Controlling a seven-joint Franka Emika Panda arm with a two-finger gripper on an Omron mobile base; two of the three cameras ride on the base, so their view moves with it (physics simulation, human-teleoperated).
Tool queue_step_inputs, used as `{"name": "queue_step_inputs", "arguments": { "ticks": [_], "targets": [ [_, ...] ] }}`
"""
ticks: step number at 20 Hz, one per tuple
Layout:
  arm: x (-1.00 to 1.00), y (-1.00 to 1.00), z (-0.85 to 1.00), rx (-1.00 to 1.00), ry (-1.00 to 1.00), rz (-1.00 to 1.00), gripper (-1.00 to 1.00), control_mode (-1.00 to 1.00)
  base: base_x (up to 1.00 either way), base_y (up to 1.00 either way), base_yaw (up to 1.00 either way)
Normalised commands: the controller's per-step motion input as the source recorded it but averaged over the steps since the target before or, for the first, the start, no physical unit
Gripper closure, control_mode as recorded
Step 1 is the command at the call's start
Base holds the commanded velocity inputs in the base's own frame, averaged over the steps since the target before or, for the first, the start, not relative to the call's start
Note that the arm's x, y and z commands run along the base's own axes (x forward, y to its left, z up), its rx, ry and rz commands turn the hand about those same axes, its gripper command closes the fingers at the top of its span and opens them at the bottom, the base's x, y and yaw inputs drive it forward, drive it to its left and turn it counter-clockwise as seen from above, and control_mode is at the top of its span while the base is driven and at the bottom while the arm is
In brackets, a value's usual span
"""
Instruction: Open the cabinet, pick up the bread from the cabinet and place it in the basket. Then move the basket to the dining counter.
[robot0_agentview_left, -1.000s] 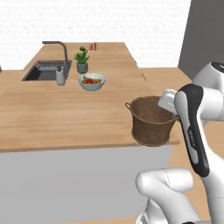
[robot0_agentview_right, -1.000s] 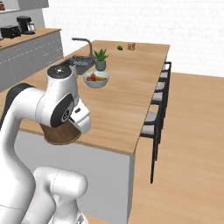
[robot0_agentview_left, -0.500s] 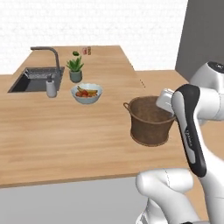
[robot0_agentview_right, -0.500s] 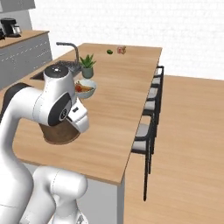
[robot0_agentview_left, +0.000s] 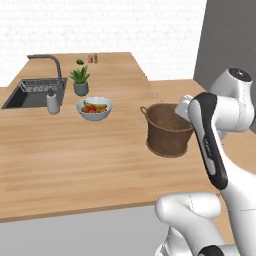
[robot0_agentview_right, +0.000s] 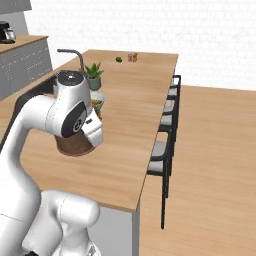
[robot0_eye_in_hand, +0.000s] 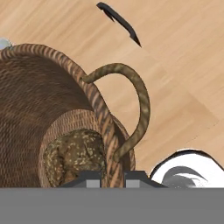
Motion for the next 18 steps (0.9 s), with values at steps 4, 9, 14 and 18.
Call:
{"name": "queue_step_inputs", "arguments": {
  "ticks": [4, 9, 14, 18],
  "targets": [
    [1.0, -0.03, -0.03, 0.11, 0.0, -0.25, 1.0, -1.0, 0.0, 0.0, 0.0],
    [1.0, -0.41, -0.21, 0.2, 0.13, -0.13, 1.0, -1.0, 0.0, 0.0, 0.0],
    [0.96, -0.46, -0.56, 0.12, 0.04, -0.03, 1.0, -1.0, 0.0, 0.0, 0.0],
    [0.89, -0.21, -0.62, 0.0, 0.0, -0.01, 1.0, -1.0, 0.0, 0.0, 0.0]
  ]
}}
